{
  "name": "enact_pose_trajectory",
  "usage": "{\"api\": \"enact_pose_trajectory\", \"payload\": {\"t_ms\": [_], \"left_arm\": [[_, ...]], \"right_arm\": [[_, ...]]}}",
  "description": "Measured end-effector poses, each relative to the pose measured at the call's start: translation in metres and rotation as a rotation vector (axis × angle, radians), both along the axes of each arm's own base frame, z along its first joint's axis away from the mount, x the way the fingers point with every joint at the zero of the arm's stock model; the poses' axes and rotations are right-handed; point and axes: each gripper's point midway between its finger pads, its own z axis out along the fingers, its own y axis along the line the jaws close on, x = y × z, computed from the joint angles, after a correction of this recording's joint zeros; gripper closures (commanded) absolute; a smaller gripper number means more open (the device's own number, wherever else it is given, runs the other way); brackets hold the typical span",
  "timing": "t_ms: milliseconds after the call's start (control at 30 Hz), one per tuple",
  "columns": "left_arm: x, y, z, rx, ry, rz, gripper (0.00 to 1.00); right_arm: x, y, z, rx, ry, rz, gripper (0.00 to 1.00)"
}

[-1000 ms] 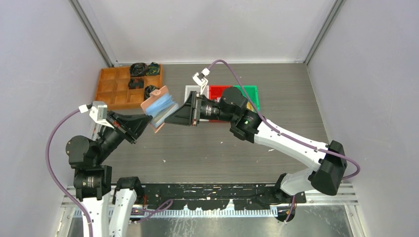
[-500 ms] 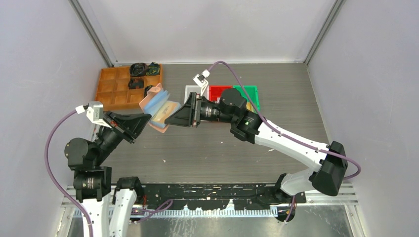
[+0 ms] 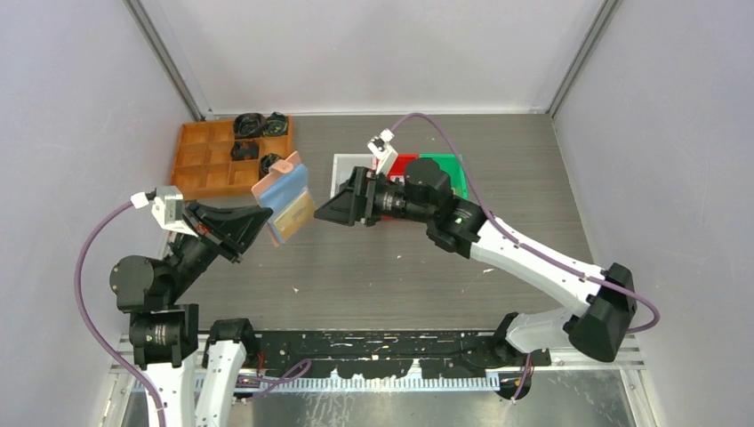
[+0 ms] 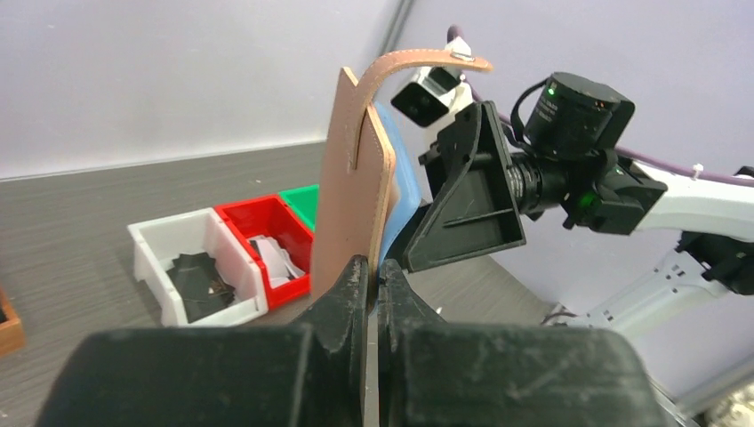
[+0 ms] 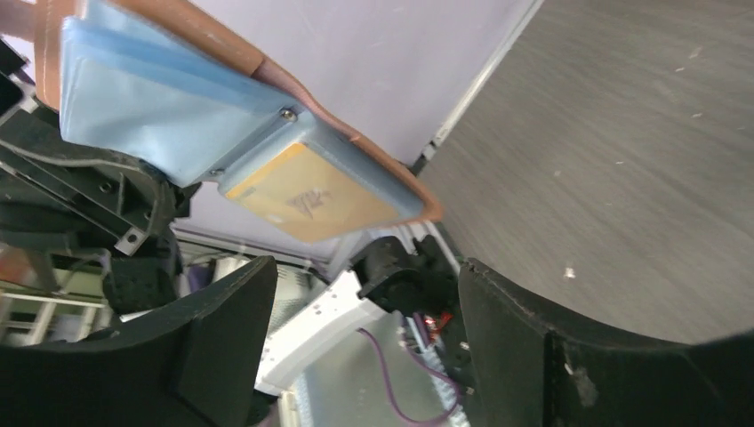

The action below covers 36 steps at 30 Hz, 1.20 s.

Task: Take the credit cards out of the card holder
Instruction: Remove the credit card from the card holder.

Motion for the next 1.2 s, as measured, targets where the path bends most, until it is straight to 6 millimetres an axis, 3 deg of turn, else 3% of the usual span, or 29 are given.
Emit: {"api": "enact_pose_trajectory", "payload": {"t_ms": [233,600,667,767,900,933,967,1033,1067,1200], "left_arm": [[-0.014,-0.015,0.0,-0.01,0.027,-0.127,1.0],[-0.031,-0.036,0.008,-0.068,0.141,-0.376,1.0],[-0.035,-0.038,0.008,-0.066,0.147,-0.401,1.0],[-0.04,-0.039,0.008,-0.062,0.155,-0.428,1.0],[-0.042,-0.04,0.008,-0.06,0.157,-0.438,1.0],[-0.042,-0.04,0.008,-0.057,0.153,-0.437,0.97],[-0.042,-0.04,0.007,-0.055,0.153,-0.437,0.86],[-0.042,-0.04,0.007,-0.048,0.147,-0.431,0.45],[-0.041,-0.039,0.007,-0.039,0.139,-0.425,0.33],[-0.035,-0.037,-0.004,-0.04,0.175,-0.385,0.2]], "right_arm": [[-0.01,-0.026,0.017,-0.038,-0.21,0.015,0.15],[-0.019,-0.018,0.056,0.041,-0.451,0.115,0.18],[-0.02,-0.014,0.06,0.063,-0.468,0.136,0.25],[-0.025,-0.008,0.062,0.088,-0.473,0.181,0.62],[-0.036,0.001,0.067,0.125,-0.446,0.271,0.89],[-0.037,0.002,0.067,0.128,-0.439,0.282,0.97],[-0.038,0.003,0.067,0.13,-0.427,0.297,0.99],[-0.039,0.005,0.065,0.13,-0.4,0.311,0.99],[-0.039,0.005,0.064,0.129,-0.383,0.315,0.99],[-0.041,0.01,0.064,0.141,-0.322,0.312,0.99]]}}
